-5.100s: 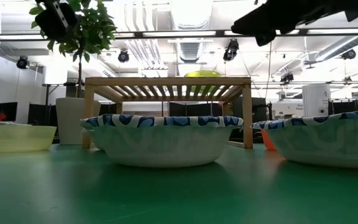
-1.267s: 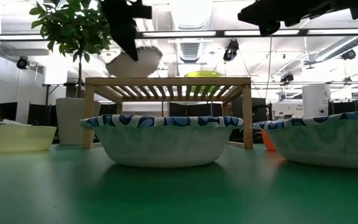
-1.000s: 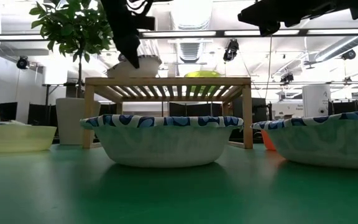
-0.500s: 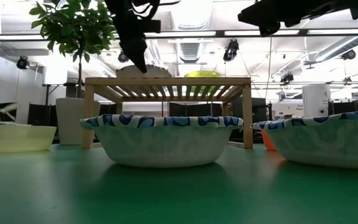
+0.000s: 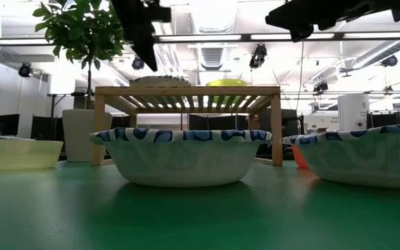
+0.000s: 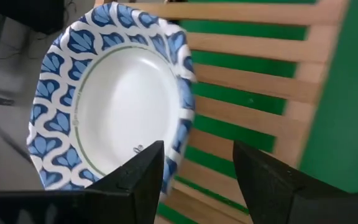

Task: Place and stack bowls onto a shelf
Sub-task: Stack the orange bowl on top of the green bowl on the shelf

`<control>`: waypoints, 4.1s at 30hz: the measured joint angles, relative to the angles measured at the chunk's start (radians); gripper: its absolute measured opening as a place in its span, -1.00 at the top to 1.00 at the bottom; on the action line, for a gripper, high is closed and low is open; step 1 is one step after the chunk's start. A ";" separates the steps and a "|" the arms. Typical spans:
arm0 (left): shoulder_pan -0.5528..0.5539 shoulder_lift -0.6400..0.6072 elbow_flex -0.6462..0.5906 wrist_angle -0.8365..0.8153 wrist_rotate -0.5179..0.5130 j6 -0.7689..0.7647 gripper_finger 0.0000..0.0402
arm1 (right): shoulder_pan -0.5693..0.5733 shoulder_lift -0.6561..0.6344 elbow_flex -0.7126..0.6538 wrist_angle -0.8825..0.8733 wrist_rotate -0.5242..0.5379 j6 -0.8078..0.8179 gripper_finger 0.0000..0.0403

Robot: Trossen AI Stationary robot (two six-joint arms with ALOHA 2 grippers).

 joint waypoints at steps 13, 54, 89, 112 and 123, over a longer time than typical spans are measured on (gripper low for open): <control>-0.251 -0.165 -0.155 0.154 0.217 -0.197 0.12 | 0.032 0.015 0.000 0.014 -0.009 0.245 0.69; -0.649 -0.290 -0.523 0.522 0.202 -0.386 0.12 | -0.142 0.674 0.534 -1.205 0.102 1.061 0.22; -0.648 -0.289 -0.523 0.526 0.099 -0.330 0.12 | -0.003 0.480 0.907 -0.976 -0.187 0.368 0.96; -0.647 -0.289 -0.523 0.530 0.098 -0.337 0.12 | -0.575 0.597 1.114 -1.023 0.068 0.051 0.96; -0.647 -0.289 -0.523 0.529 0.097 -0.336 0.12 | -0.600 0.681 1.113 -1.008 0.074 0.039 0.83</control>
